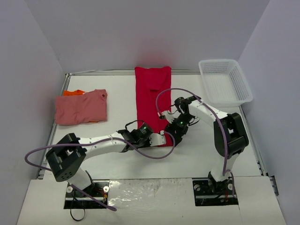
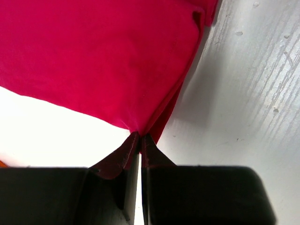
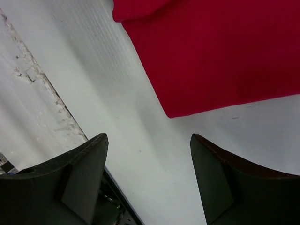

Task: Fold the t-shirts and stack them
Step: Grab the bottom of the folded rectangular tshirt with both arms

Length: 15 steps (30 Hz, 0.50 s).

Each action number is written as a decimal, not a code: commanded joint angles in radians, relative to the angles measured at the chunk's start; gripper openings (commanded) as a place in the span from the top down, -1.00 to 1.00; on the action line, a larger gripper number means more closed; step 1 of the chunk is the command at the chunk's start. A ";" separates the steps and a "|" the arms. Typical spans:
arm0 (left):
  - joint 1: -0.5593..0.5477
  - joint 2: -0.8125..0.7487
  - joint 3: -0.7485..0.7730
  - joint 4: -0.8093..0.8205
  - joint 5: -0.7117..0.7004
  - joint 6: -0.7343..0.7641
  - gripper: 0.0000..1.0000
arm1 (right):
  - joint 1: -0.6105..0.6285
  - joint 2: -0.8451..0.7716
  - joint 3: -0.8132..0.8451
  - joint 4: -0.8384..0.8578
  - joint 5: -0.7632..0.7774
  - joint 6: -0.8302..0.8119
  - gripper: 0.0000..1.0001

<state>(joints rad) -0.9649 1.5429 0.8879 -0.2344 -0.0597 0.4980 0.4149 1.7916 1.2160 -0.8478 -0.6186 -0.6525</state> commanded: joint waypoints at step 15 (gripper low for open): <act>0.052 -0.021 0.036 -0.022 0.052 -0.038 0.95 | 0.078 0.060 -0.075 0.150 0.077 0.070 -0.29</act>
<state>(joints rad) -0.9226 1.5429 0.8879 -0.2359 -0.0193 0.4763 0.4805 1.8412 1.1557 -0.6838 -0.5770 -0.5911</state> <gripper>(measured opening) 0.034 0.657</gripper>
